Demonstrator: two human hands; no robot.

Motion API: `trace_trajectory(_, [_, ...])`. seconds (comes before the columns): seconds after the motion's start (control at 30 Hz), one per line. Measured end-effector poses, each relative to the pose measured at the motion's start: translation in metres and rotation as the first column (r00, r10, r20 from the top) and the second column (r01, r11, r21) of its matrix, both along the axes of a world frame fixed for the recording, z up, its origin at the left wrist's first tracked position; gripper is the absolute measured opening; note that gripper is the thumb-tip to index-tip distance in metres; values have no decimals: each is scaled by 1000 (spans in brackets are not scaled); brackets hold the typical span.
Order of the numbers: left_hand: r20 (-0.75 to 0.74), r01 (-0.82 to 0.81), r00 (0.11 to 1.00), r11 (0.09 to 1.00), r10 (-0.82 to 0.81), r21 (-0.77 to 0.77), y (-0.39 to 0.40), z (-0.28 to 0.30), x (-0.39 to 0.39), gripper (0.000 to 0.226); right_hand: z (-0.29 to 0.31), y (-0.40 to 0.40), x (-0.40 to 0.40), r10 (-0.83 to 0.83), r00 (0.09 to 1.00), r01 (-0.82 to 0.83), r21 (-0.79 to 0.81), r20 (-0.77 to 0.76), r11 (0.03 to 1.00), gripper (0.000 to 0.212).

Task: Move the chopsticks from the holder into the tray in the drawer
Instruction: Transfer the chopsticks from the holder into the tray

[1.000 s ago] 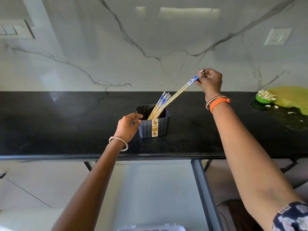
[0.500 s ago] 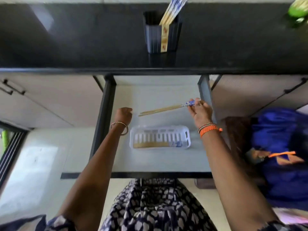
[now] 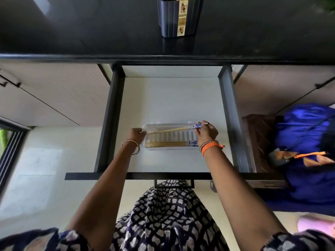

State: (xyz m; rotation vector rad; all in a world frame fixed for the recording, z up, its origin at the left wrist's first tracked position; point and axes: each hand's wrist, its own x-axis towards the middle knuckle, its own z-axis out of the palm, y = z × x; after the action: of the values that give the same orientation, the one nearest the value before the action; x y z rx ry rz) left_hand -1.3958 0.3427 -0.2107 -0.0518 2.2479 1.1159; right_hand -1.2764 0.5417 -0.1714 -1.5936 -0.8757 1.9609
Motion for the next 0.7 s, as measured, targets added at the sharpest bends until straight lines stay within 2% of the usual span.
trace_trajectory(0.23, [9, 32, 999, 999, -33, 26, -2, -5, -1, 41, -6, -4, -10, 5, 1000, -5, 0, 22, 1000, 28])
trace_trajectory(0.33, [13, 4, 1000, 998, -4, 60, -4, -7, 0, 33, -13, -3, -9, 30, 997, -33, 30, 65, 999, 26])
trace_trajectory(0.43, [2, -7, 1000, 997, 7, 74, -4, -11, 1, 20, -22, -2, -7, 190, 953, -216, 89, 237, 972, 34])
trace_trajectory(0.53, [-20, -5, 1000, 998, 6, 70, -5, -14, 0, 15, -18, -7, -1, 382, 870, -408, 21, 310, 913, 43])
trace_trajectory(0.63, [-6, -2, 1000, 997, 2, 72, -7, -16, -1, 19, -10, -6, 4, 466, 810, -470, -81, 355, 879, 29])
trace_trajectory(0.7, [-3, 7, 1000, 997, -7, 77, -7, -16, 0, 20, -8, -6, 4, 454, 810, -461, -77, 370, 884, 23])
